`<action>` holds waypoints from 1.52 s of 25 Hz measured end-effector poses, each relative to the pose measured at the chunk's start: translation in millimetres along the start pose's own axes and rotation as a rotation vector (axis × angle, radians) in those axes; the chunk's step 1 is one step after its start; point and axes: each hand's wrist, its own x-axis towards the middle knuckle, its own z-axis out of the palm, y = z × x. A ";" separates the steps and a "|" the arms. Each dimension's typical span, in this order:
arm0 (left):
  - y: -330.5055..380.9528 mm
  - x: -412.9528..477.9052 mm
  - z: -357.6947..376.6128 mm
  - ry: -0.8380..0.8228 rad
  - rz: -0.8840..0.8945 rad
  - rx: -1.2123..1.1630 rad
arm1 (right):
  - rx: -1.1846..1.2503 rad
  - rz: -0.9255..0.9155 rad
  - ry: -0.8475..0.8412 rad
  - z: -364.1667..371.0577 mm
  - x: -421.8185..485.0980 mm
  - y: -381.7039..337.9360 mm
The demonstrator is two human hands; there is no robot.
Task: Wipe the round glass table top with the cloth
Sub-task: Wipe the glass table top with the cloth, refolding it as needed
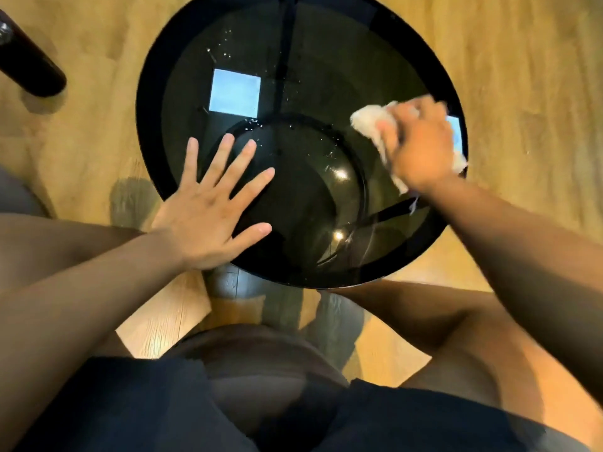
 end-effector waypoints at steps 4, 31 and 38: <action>-2.8 -0.6 3.3 0.033 0.010 -0.040 | -0.080 0.265 0.055 6.3 82.5 47.0; 0.9 -2.2 2.9 0.075 -0.039 -0.032 | 0.155 -0.062 -0.196 -25.9 -134.4 -66.4; -0.6 -2.8 4.4 0.066 -0.025 -0.069 | -0.072 0.160 -0.068 -1.8 -2.6 34.5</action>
